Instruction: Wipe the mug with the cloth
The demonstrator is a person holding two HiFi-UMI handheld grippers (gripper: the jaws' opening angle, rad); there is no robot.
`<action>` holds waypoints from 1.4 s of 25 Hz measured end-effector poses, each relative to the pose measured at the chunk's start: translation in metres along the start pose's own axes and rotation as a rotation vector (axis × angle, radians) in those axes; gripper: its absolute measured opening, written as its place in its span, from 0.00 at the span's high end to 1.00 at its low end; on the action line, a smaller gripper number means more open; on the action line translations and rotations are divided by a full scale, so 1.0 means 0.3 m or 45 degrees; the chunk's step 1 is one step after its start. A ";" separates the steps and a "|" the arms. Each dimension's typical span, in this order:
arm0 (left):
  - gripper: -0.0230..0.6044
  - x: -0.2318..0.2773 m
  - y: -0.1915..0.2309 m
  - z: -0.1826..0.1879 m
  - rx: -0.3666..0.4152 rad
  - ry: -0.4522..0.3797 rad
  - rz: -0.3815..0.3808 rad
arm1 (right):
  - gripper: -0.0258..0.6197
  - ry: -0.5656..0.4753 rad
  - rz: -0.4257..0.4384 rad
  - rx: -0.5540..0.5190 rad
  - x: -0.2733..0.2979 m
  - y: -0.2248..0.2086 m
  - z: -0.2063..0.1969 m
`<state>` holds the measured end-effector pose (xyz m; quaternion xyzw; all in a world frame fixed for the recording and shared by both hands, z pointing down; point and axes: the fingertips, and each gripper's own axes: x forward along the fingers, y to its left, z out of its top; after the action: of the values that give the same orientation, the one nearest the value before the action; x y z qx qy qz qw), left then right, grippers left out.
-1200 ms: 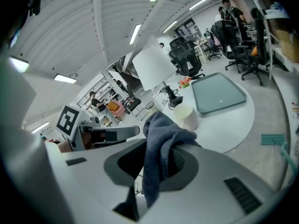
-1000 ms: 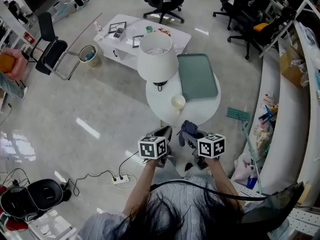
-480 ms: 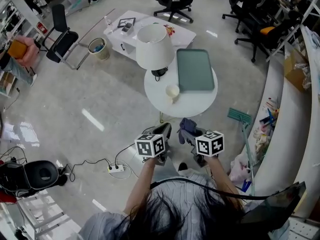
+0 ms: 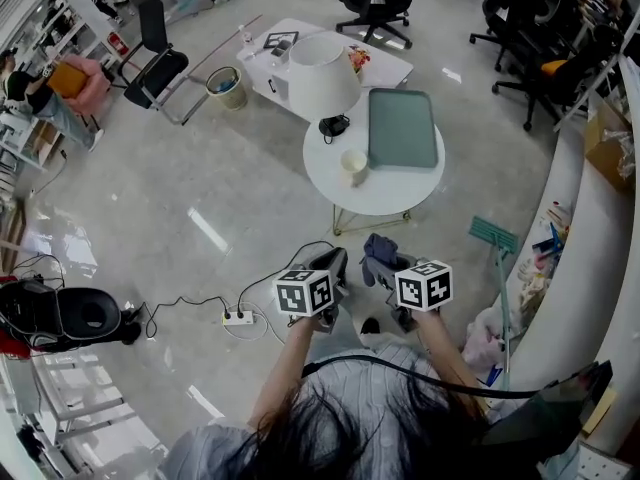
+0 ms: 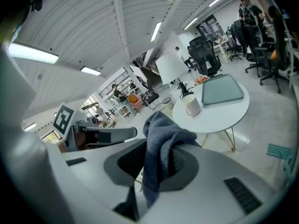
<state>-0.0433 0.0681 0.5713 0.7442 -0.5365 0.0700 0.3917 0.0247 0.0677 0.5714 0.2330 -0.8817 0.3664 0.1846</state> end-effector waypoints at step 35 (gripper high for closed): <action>0.90 -0.258 -0.084 -0.217 0.066 -0.068 0.067 | 0.84 0.057 0.110 -0.105 -0.073 0.182 -0.204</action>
<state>-0.0333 0.1715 0.5624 0.7414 -0.5641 0.0742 0.3559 0.0224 0.1525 0.5705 0.1787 -0.9009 0.3425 0.1979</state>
